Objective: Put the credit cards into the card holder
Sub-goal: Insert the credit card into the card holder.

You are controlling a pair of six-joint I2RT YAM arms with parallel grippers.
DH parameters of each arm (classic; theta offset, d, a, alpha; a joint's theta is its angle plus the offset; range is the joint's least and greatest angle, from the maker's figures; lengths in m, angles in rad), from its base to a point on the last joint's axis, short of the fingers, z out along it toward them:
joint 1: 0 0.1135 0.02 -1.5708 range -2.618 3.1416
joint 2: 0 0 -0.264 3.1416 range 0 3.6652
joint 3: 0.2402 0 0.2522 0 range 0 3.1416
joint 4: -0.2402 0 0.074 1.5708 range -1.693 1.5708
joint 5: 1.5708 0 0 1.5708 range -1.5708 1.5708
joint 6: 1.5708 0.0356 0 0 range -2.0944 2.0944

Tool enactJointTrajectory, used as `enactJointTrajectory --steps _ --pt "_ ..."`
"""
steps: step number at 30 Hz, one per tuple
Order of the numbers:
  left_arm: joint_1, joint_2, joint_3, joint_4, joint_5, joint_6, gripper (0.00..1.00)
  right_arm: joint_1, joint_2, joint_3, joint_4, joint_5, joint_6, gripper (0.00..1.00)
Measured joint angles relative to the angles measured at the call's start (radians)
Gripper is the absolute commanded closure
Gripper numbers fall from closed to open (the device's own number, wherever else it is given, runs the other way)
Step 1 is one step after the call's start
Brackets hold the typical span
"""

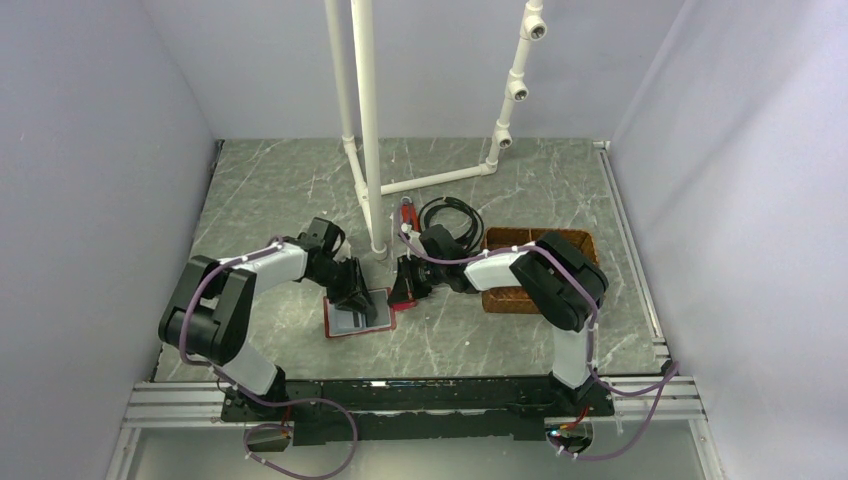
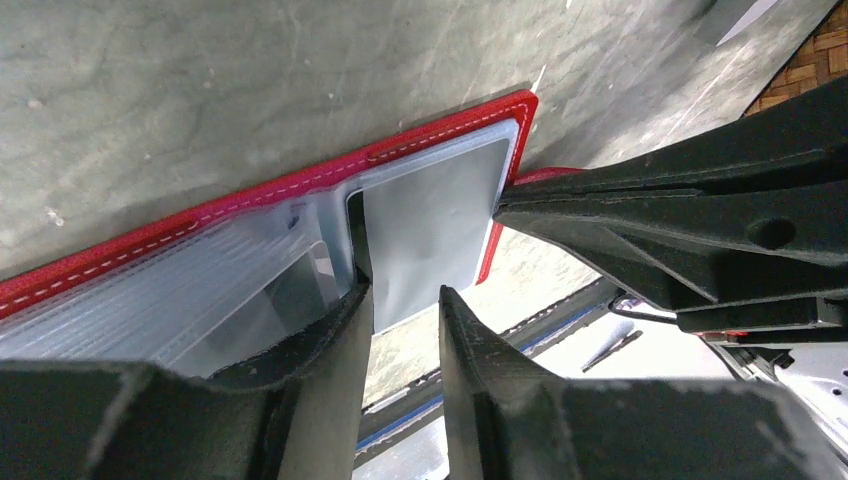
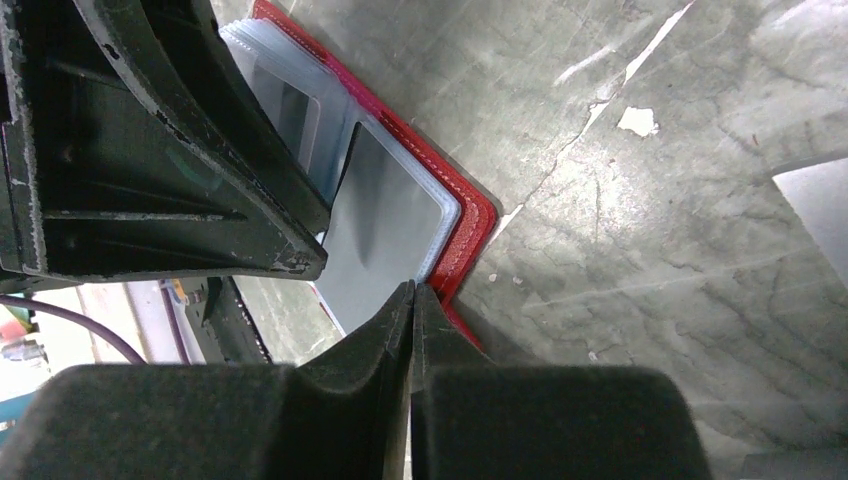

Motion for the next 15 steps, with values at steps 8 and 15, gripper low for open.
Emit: enactJointTrajectory --steps 8,15 --pt "-0.008 -0.077 0.004 -0.027 -0.044 -0.008 0.72 0.015 -0.039 -0.005 -0.055 0.023 0.021 0.77" --pt "-0.008 -0.061 0.003 -0.024 -0.075 -0.017 0.85 0.016 -0.056 -0.023 -0.070 0.014 0.065 0.71"
